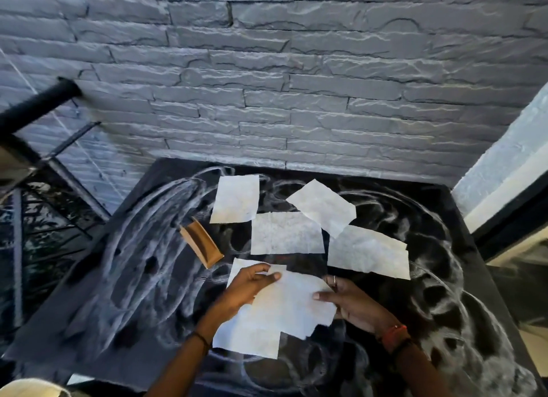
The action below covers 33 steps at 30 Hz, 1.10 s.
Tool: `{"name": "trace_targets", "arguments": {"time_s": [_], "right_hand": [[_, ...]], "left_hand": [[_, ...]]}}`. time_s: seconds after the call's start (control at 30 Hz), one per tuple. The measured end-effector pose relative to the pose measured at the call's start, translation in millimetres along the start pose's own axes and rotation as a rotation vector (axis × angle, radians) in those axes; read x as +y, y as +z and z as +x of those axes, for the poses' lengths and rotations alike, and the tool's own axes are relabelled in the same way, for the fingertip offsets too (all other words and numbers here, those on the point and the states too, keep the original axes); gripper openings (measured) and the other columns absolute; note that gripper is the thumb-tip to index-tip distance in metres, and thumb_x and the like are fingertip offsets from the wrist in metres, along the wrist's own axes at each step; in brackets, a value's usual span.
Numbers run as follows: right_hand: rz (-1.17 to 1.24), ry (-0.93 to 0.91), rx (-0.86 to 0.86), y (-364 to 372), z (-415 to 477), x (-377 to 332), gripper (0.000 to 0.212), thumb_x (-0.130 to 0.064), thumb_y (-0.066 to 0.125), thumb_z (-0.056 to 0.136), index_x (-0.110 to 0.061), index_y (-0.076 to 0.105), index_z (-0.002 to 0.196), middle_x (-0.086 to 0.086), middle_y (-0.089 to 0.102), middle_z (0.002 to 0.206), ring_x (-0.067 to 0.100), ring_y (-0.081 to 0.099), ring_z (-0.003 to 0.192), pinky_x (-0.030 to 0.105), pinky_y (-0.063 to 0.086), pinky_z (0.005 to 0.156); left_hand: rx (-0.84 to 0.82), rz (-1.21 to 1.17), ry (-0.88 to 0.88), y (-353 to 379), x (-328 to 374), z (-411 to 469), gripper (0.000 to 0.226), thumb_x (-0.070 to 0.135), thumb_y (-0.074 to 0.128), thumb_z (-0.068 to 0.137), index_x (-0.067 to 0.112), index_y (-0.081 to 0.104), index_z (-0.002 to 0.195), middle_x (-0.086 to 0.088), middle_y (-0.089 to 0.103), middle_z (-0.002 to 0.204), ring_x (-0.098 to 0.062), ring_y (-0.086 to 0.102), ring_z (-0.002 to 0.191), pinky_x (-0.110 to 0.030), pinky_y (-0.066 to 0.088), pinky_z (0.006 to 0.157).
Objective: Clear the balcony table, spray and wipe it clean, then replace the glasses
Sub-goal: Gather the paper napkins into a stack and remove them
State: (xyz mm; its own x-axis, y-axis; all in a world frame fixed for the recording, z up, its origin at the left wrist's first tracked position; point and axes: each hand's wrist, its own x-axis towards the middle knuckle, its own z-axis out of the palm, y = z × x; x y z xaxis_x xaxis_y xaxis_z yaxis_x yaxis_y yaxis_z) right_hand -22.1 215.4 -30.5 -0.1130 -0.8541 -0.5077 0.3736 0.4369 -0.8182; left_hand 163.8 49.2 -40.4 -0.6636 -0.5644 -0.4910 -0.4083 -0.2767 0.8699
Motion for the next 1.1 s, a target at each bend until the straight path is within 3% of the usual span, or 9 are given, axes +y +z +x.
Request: {"name": "trace_targets", "arguments": {"time_s": [0.2,0.3,0.4,0.5,0.63,0.77,0.83,0.93,1.1], "right_hand": [[0.032,0.015,0.008,29.3,17.8,-2.1,0.04,-0.01,0.076,0.073,-0.011,0.064,0.111,0.011,0.069,0.104,0.023,0.068,0.085,0.031,0.059,0.058],[0.008,0.019,0.033,39.8,35.6,0.5,0.038,-0.007,0.071,0.079,-0.012,0.06,0.115,0.011,0.068,0.109,0.027,0.066,0.099,0.038,0.059,0.072],[-0.06,0.02,0.116,46.2,60.8,9.2,0.03,-0.005,0.068,0.081,-0.011,0.059,0.11,0.009,0.069,0.102,0.021,0.069,0.089,0.035,0.058,0.067],[-0.227,0.028,0.256,49.8,91.3,15.9,0.018,-0.002,0.064,0.083,-0.01,0.06,0.099,0.009,0.066,0.093,0.017,0.066,0.077,0.034,0.057,0.066],[-0.527,-0.027,0.435,49.4,119.3,20.3,0.019,-0.009,0.07,0.076,-0.011,0.063,0.093,-0.002,0.06,0.073,0.02,0.061,0.076,0.043,0.056,0.077],[-0.66,-0.05,0.507,52.1,132.3,22.4,0.021,-0.021,0.071,0.073,-0.01,0.063,0.089,-0.006,0.051,0.064,0.011,0.054,0.063,0.023,0.052,0.065],[-0.682,-0.054,0.547,54.3,136.1,22.6,0.029,-0.017,0.07,0.077,-0.003,0.063,0.101,-0.008,0.049,0.066,0.004,0.048,0.061,0.007,0.04,0.057],[-0.708,-0.053,0.596,56.4,138.0,26.3,0.041,-0.017,0.069,0.078,-0.002,0.059,0.114,-0.002,0.053,0.08,0.012,0.05,0.074,0.011,0.033,0.061],[-0.791,-0.156,0.686,57.4,143.0,31.1,0.034,-0.01,0.075,0.064,-0.009,0.059,0.094,-0.008,0.042,0.07,0.015,0.046,0.075,0.028,0.038,0.071]], "left_hand": [[0.049,0.002,-0.089,-33.9,-14.8,-22.2,0.016,0.031,0.067,0.087,0.027,0.059,0.1,0.005,0.062,0.081,-0.01,0.054,0.064,-0.02,0.045,0.053],[0.156,0.014,-0.102,-48.0,-22.8,-10.9,0.029,0.038,0.073,0.08,0.021,0.063,0.101,-0.004,0.066,0.085,-0.017,0.06,0.07,-0.027,0.051,0.062],[0.266,0.118,-0.056,-58.6,-31.0,7.8,0.038,0.043,0.076,0.073,0.012,0.066,0.093,-0.018,0.067,0.085,-0.033,0.063,0.078,-0.032,0.052,0.07],[0.302,0.295,-0.021,-66.9,-35.5,25.1,0.012,0.02,0.067,0.087,0.013,0.061,0.079,-0.005,0.059,0.074,-0.018,0.056,0.073,-0.016,0.042,0.066],[0.297,0.348,-0.004,-73.4,-39.0,42.3,0.004,0.017,0.069,0.085,0.018,0.066,0.088,0.001,0.063,0.084,-0.013,0.056,0.081,-0.012,0.042,0.069],[0.319,0.403,-0.061,-79.4,-45.5,56.2,0.01,0.027,0.07,0.083,0.024,0.063,0.076,0.001,0.062,0.081,-0.016,0.055,0.082,-0.025,0.046,0.079],[0.381,0.401,-0.074,-83.2,-55.9,67.4,0.033,0.034,0.071,0.076,0.018,0.051,0.056,0.004,0.054,0.066,-0.022,0.052,0.074,-0.023,0.047,0.078],[0.447,0.447,-0.065,-83.2,-48.3,67.7,0.04,0.013,0.074,0.079,0.027,0.042,0.061,0.009,0.047,0.061,-0.01,0.048,0.06,-0.004,0.036,0.057],[0.424,0.504,-0.061,-83.8,-45.1,70.7,0.03,0.009,0.072,0.08,0.016,0.044,0.077,-0.002,0.051,0.068,-0.021,0.052,0.067,-0.022,0.035,0.064]]}}
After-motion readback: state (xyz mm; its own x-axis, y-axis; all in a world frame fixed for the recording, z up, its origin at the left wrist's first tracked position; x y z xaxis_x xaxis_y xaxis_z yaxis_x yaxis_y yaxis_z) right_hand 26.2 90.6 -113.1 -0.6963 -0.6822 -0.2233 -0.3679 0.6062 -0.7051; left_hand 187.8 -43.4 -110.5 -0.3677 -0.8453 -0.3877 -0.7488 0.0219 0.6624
